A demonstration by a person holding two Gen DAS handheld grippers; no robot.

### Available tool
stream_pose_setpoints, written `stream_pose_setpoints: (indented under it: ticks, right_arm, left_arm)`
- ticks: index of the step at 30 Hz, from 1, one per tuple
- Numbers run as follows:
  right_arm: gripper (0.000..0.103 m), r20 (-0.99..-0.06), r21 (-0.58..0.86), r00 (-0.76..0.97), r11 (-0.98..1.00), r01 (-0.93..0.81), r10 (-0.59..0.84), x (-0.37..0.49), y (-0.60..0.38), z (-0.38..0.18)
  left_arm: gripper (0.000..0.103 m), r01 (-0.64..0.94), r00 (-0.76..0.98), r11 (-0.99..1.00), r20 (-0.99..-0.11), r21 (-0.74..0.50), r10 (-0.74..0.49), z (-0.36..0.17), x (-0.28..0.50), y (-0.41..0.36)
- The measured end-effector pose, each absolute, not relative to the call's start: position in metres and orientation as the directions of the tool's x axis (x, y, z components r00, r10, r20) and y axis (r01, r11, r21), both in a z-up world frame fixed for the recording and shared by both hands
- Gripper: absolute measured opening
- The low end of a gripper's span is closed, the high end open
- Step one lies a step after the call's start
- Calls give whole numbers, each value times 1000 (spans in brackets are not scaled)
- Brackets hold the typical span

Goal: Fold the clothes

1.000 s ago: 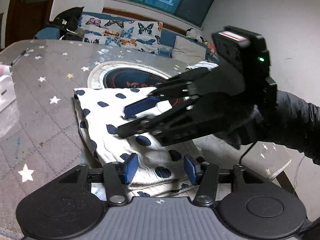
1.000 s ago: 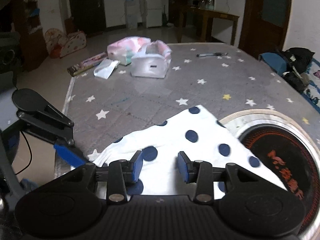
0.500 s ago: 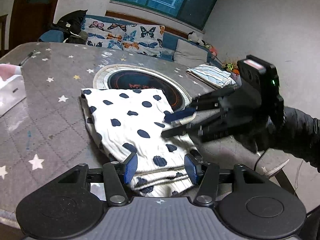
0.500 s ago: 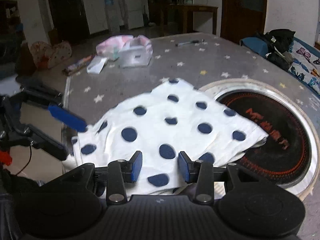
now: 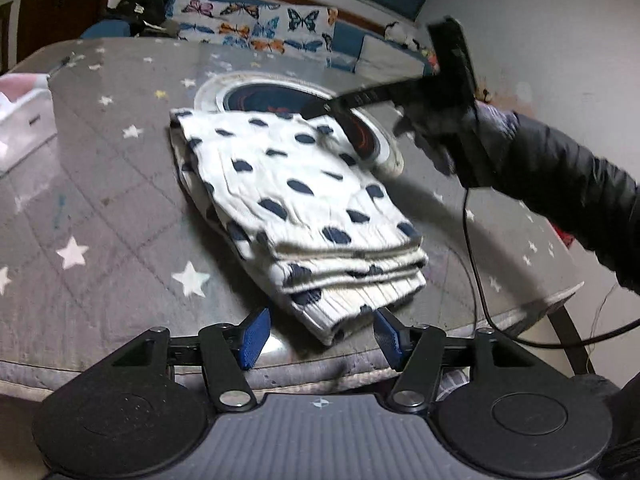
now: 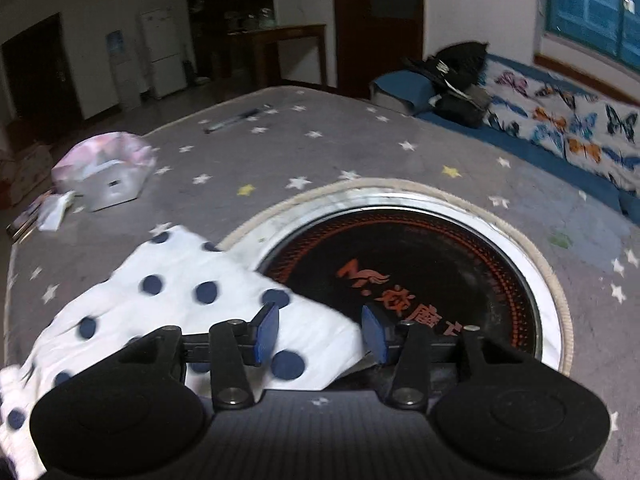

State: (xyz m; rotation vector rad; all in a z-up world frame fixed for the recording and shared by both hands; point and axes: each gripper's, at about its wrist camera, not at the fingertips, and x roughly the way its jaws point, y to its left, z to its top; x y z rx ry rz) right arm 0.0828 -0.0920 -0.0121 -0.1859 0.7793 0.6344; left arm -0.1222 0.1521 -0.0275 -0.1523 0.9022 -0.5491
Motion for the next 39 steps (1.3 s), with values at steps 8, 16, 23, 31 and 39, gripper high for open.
stream_pose_setpoints:
  ticks: [8,16,23,31,39]
  right_arm:
    - [45,-751,146,473,814,-562,461,111,-94,-32]
    - [27,-762,133,475,823,-552,441,97,-109,-29]
    - [20,-769,102,512,865,-491,382,67,-142,-25]
    - [18,-768,76,549,898,-433,330,15,-171,-17]
    - [18,-782,94,536,911,-402,317,-26,-181,-14]
  left_arm:
    - [59,402,492,856,-711,-325,-502,-33,-117,147]
    - [57,394,519,876,-719,-279,-462,-34,-108,157]
    - [57,344,574,917,-728,-200,-374,-35,-79,177]
    - [56,302,614,942,-726,-147,-310,-35,-26,186]
    - [56,276,637,953,-718,-129,-281,-37,26,185]
